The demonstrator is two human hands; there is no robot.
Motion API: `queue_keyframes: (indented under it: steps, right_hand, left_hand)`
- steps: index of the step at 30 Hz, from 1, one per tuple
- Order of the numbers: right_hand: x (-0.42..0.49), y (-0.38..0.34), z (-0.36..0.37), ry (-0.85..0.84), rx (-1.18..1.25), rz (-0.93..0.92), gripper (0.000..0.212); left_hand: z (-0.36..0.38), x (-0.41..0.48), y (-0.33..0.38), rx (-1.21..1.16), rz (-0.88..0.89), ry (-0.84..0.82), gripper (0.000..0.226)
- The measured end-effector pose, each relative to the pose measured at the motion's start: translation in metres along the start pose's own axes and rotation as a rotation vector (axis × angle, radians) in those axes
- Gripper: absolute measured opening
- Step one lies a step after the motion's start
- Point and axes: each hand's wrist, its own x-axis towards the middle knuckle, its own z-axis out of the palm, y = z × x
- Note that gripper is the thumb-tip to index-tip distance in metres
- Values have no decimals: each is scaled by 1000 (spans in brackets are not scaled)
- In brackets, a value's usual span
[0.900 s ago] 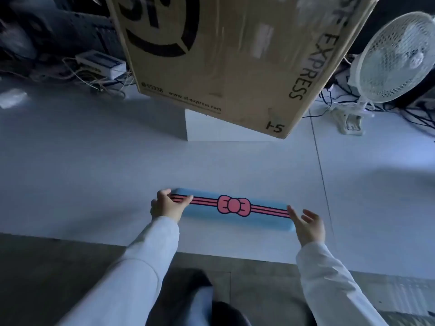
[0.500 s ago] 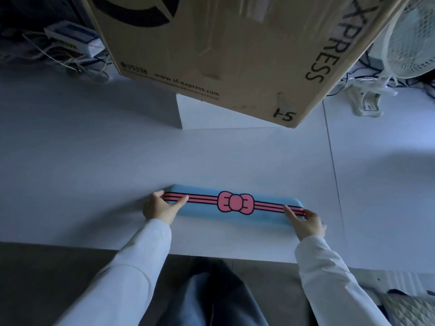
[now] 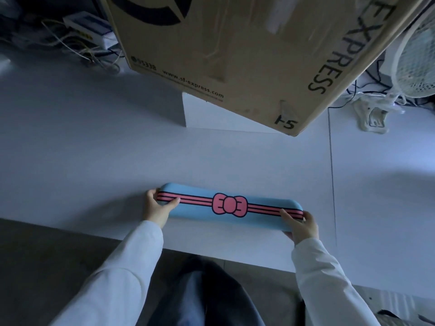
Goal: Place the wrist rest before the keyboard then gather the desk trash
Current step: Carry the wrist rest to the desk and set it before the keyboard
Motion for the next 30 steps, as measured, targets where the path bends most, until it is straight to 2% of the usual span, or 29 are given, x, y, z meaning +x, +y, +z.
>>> queue_keyframes:
  steps: [2, 7, 17, 19, 22, 27, 30]
  right_hand:
    - [-2, -2, -1, -11, -2, -37, 32]
    - [-9, -13, 2, -73, -32, -115, 49]
    - [-44, -25, 53, -310, -111, -301, 47]
    - [-61, -21, 69, -369, -129, -322, 41]
    - [-91, -10, 93, -458, -157, -353, 41]
    - [-146, 14, 130, -578, -223, -413, 52]
    - [-181, 35, 152, -622, -268, -458, 41]
  left_hand:
    - [-3, -5, -7, -44, -25, 9, 53]
    - [-13, -24, -26, -153, -32, 115, 40]
    - [-68, -78, -72, -543, -66, 350, 55]
    - [-87, -91, -86, -593, -55, 411, 49]
    - [-121, -109, -113, -644, -51, 475, 23]
    - [-178, -137, -158, -703, -44, 569, 35]
    - [-215, -153, -188, -708, -19, 617, 47]
